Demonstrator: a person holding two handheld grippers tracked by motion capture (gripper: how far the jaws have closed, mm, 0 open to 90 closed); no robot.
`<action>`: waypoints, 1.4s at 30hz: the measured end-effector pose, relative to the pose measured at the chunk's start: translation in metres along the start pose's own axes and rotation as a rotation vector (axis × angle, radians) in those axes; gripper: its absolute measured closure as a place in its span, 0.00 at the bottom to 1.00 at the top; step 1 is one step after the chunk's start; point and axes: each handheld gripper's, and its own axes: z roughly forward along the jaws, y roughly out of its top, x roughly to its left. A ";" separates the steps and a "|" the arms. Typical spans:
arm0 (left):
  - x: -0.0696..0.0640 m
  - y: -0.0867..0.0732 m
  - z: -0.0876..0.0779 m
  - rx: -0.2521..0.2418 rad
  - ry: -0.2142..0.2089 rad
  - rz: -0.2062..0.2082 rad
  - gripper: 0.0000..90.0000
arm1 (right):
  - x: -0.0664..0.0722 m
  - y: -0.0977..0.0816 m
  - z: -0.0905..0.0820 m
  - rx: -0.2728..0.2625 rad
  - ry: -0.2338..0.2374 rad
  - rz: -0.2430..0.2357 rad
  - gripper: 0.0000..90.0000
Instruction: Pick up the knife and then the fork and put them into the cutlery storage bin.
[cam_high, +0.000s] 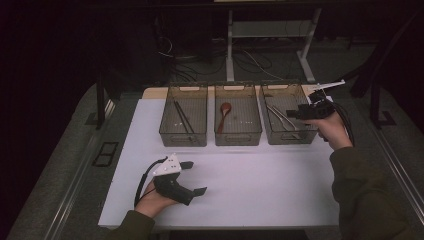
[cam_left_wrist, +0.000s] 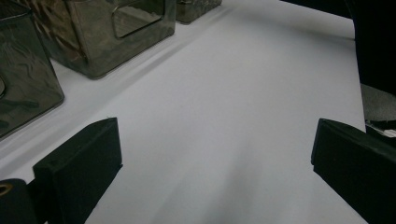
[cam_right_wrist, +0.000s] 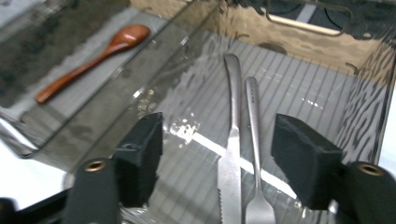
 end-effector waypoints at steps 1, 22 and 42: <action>0.001 0.000 -0.001 0.001 0.001 -0.001 0.01 | 0.001 -0.001 -0.002 -0.010 0.004 -0.004 0.34; 0.003 -0.001 -0.001 0.019 0.017 -0.002 0.01 | 0.048 -0.051 -0.041 -0.145 0.077 -0.110 0.22; 0.000 -0.003 -0.007 0.003 0.025 -0.005 0.01 | 0.096 -0.113 -0.056 -0.181 0.109 -0.166 0.15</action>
